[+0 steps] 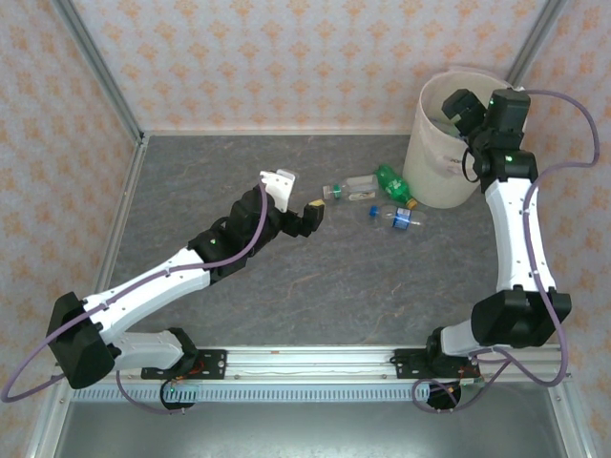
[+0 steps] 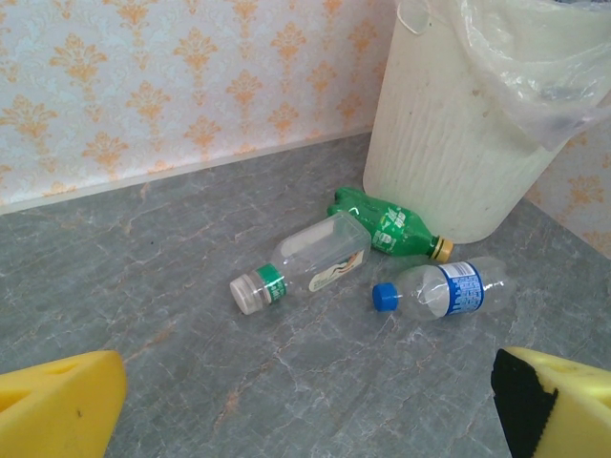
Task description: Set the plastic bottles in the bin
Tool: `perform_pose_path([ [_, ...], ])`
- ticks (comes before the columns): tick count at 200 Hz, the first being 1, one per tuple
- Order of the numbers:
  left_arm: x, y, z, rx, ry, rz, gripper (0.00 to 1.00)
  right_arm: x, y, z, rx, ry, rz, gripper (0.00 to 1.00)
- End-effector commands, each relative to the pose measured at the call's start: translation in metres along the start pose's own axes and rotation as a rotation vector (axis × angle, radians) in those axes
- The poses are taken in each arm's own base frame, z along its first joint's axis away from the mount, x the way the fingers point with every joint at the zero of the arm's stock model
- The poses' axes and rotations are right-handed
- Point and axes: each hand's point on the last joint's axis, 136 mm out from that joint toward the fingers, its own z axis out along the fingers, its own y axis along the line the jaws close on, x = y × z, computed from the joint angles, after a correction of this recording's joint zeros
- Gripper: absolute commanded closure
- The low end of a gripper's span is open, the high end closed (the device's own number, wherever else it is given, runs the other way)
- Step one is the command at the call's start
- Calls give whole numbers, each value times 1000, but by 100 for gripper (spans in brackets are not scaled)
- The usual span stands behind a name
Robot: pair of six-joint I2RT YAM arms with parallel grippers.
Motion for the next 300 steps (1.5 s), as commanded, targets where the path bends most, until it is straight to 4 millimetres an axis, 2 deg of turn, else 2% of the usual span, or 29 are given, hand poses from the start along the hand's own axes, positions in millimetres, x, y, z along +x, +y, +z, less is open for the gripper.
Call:
perform_pose_path([
  [1,-15,-6,1,19,-21,-11,1,-4,13,-17,-53,-8,3,0],
  [38,-15,-7,2,20,-21,-11,1,-2,25,0,-105,27,-9,0],
  [63,-14,-3,0,4,-21,-15,1,-4,28,21,-103,47,-15,0],
  [93,-13,4,-7,-20,-25,-17,1,-13,42,44,-130,49,-17,0],
  [128,-12,9,-11,-43,-25,-25,1,-17,51,80,-139,81,-11,0],
  [146,-13,10,-12,-47,-26,-26,1,-23,60,89,-147,91,-10,0],
  [180,-13,11,-12,-51,-28,-29,1,-27,75,80,-189,98,-13,0],
  [219,-13,8,-8,-38,-28,-39,1,-13,87,57,-217,115,-81,0],
  [255,-14,3,-2,-24,-23,-35,1,-16,72,51,-76,44,-179,0],
  [277,-15,3,-1,-25,-20,-34,1,-22,59,56,-6,9,-191,0],
  [300,-13,4,-3,-27,-15,-38,1,-23,56,66,16,-1,-210,0],
])
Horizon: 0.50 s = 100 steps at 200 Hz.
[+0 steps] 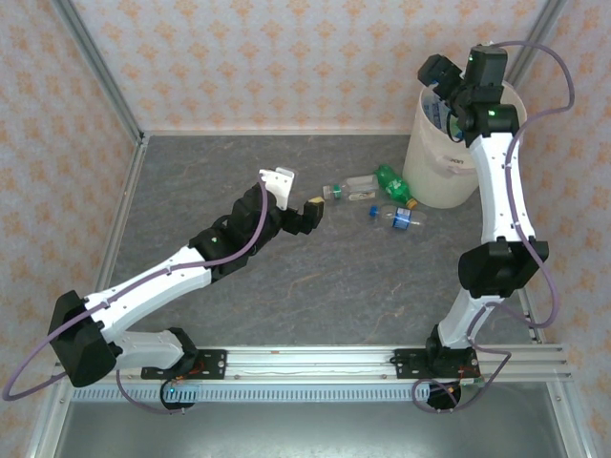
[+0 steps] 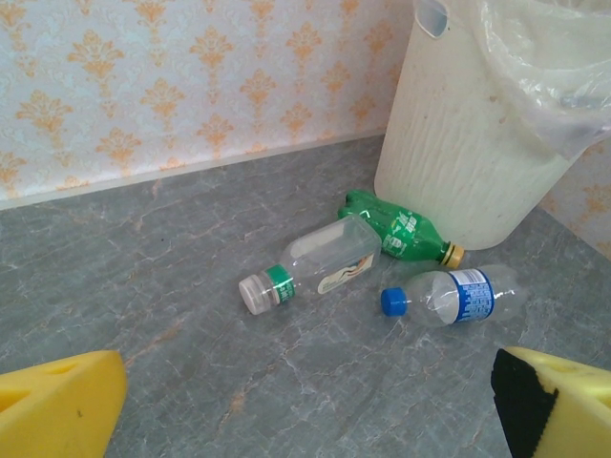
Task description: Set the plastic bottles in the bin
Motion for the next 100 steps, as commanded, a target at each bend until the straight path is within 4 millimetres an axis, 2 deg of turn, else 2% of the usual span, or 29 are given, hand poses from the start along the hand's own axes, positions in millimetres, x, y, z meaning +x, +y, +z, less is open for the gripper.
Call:
perform_pose_path([
  [1,-12,-1,-3,4,-17,-19,1,-7,-17,3,93,-34,-46,0],
  [24,-12,2,-7,-5,-15,-22,1,-9,-27,21,150,-44,-52,0],
  [66,-12,10,-14,-40,-17,-26,1,-14,-30,54,167,-71,-31,0],
  [100,-10,17,-21,-66,-15,-40,1,-1,-38,86,205,-42,-37,1],
])
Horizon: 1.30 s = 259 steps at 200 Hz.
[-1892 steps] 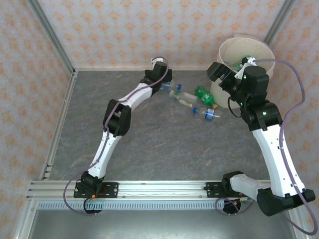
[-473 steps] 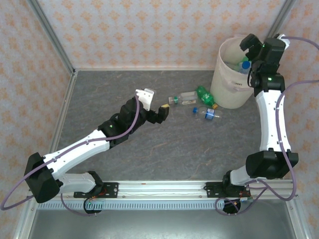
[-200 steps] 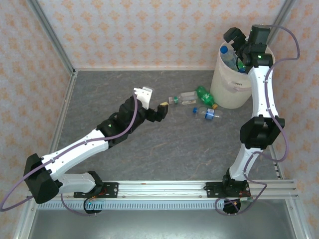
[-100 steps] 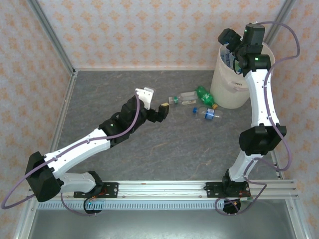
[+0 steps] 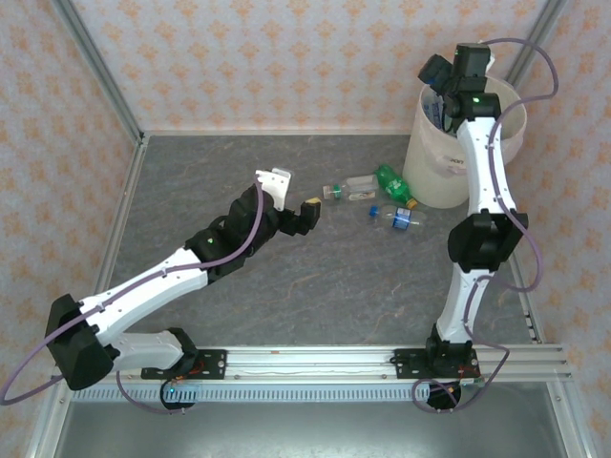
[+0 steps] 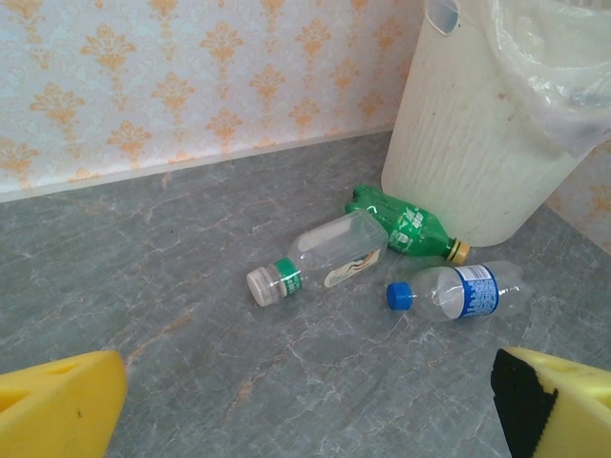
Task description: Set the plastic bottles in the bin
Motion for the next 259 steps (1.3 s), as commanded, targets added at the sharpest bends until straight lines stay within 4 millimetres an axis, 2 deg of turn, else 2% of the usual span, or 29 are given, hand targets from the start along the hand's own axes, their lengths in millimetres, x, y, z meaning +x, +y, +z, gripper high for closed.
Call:
perform_pose_path([
  [1,-10,11,-12,-44,-24,-28,1,-2,-5,11,50,-15,-5,0],
  [38,-13,15,-16,-60,-35,-31,1,1,-39,13,225,-45,27,0],
  [58,-15,14,-16,-58,-40,-33,1,-6,-59,2,312,-77,44,0],
  [84,-16,12,-14,-49,-45,-36,1,-17,-70,-16,336,-101,59,0],
  [131,-15,7,-10,-26,-37,-35,1,-17,-98,-32,390,-58,72,0],
  [151,-13,7,-11,-22,-40,-38,1,-19,-94,-41,360,-54,62,0],
  [169,-10,7,-12,-14,-36,-43,1,-24,-80,-50,281,-56,62,0],
  [224,-10,4,-13,0,-30,-39,1,-44,-53,-90,155,-92,85,1],
  [259,-7,2,-11,16,-24,-40,1,-41,-29,-121,61,-83,65,1],
])
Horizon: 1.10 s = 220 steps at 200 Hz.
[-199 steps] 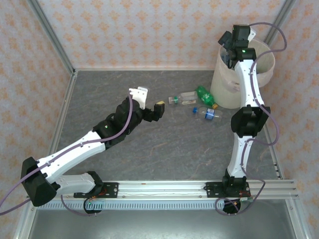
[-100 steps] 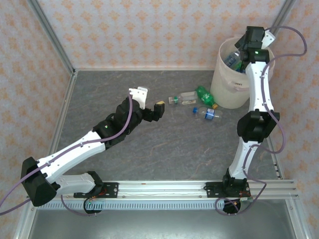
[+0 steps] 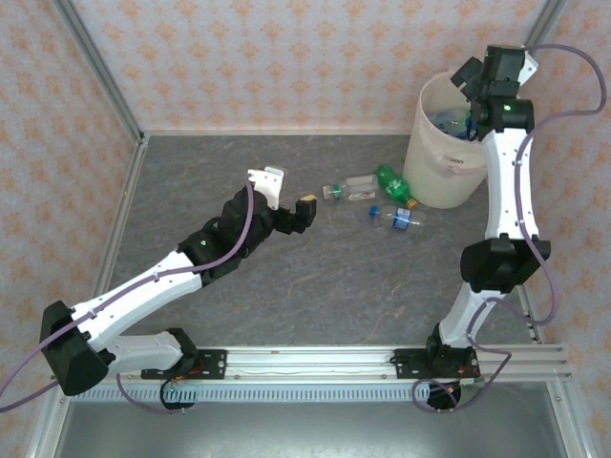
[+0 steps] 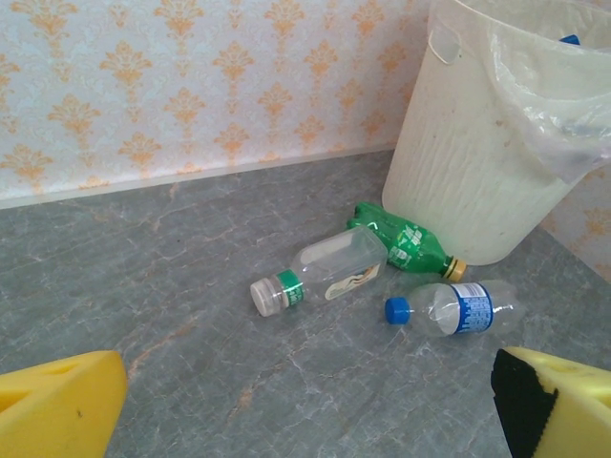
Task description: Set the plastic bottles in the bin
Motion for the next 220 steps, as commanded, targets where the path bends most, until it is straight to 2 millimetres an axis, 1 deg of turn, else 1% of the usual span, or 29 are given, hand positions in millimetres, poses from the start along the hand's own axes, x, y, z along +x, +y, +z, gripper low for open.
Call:
perform_pose_path([
  [1,2,0,-2,15,5,-11,1,-4,19,-36,-97,-4,-19,1],
  [15,4,-1,1,17,8,-19,1,2,24,-53,-129,0,-45,0],
  [24,4,-2,2,21,9,-24,1,10,26,-61,-147,11,-67,0],
  [28,5,-2,3,22,11,-27,1,11,29,-69,-167,10,-74,0],
  [32,6,-3,4,28,9,-31,1,18,29,-72,-175,20,-86,0],
  [46,8,-6,9,48,11,-40,1,35,33,-91,-217,29,-125,0],
  [56,8,-7,13,58,14,-49,1,45,32,-103,-234,32,-149,0],
  [73,8,-5,21,52,25,-80,1,73,28,-120,-257,63,-175,0],
  [95,6,5,31,27,24,-142,1,114,14,-133,-248,116,-207,0],
  [106,4,12,36,14,19,-182,1,136,2,-136,-234,152,-202,0],
  [110,4,15,37,11,20,-199,1,146,-2,-133,-226,173,-197,0],
  [117,4,20,40,8,20,-227,1,156,-8,-139,-237,185,-171,0],
  [131,4,30,45,2,22,-276,1,189,-21,-138,-239,245,-138,0],
  [152,5,37,51,6,31,-321,1,224,-43,-135,-200,306,-76,0],
  [174,4,37,53,30,38,-346,1,250,-66,-130,-155,331,-3,0],
  [192,4,35,52,40,44,-352,1,268,-80,-124,-125,341,71,0],
  [212,4,32,49,58,45,-364,1,283,-90,-117,-109,340,165,0],
  [220,4,31,48,65,44,-366,1,285,-93,-114,-98,332,210,0],
])
